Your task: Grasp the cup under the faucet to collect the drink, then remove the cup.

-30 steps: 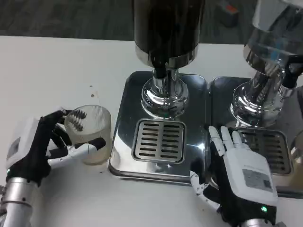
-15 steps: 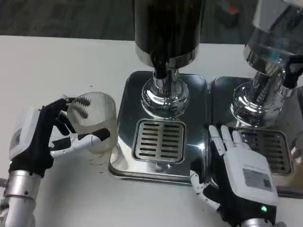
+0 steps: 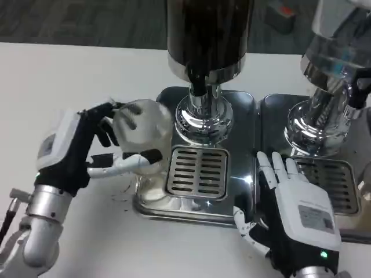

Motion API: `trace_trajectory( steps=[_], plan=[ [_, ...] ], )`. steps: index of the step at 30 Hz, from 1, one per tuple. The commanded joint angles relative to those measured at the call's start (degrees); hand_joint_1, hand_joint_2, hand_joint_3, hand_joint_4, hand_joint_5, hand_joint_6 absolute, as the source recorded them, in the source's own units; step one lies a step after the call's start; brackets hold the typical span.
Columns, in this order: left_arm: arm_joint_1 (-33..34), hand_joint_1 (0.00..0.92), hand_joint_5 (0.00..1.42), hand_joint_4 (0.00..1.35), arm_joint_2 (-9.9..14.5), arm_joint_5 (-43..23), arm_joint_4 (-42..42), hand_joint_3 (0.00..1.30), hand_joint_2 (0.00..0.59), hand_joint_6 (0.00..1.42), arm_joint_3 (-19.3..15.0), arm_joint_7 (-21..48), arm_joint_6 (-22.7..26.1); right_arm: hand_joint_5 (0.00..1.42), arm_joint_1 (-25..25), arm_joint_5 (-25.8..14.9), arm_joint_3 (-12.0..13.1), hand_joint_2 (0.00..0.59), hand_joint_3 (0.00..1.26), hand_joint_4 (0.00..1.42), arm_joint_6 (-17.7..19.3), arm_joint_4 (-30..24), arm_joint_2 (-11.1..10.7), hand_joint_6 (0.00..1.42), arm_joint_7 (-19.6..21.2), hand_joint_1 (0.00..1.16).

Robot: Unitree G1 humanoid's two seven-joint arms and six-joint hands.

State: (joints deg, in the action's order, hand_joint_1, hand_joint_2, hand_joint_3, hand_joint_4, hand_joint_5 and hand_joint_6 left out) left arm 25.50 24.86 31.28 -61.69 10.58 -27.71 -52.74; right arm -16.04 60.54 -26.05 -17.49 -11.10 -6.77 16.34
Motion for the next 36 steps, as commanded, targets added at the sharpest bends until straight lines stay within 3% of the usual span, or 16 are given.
trace_trajectory(
  steps=[1,13,24,34,36],
  plan=[
    [3.6,0.687,0.83,0.65,-1.3,1.3,-1.5,0.56,0.012,0.94,1.7,-1.7,0.7,0.0,0.0,0.0,0.2,0.511,0.06,0.0,-0.6,0.4,0.7,0.09,1.5,0.46],
    [7.5,0.686,0.83,0.65,-4.1,4.6,-7.0,0.56,0.011,0.94,7.1,-3.9,4.5,0.0,-1.1,1.4,-0.3,0.511,0.06,0.0,-2.0,-0.1,2.5,0.06,5.5,0.46],
    [9.0,0.67,0.79,0.6,-7.2,7.6,-7.9,0.51,0.016,0.9,11.9,-7.3,5.4,0.0,-1.5,1.4,-0.6,0.511,0.06,0.0,-2.7,-0.2,2.9,0.05,6.1,0.46],
    [9.1,0.654,0.77,0.58,-7.1,7.9,-9.0,0.5,0.021,0.85,13.2,-10.0,7.4,0.0,-1.8,1.4,-0.8,0.511,0.06,0.0,-3.3,-0.7,3.0,0.05,5.9,0.46],
    [9.0,0.604,0.75,0.54,-6.8,8.1,-8.9,0.47,0.015,0.82,13.5,-10.5,7.3,0.0,-1.8,1.2,-0.7,0.513,0.06,0.0,-3.2,-0.7,2.9,0.05,5.9,0.46]
  ],
)
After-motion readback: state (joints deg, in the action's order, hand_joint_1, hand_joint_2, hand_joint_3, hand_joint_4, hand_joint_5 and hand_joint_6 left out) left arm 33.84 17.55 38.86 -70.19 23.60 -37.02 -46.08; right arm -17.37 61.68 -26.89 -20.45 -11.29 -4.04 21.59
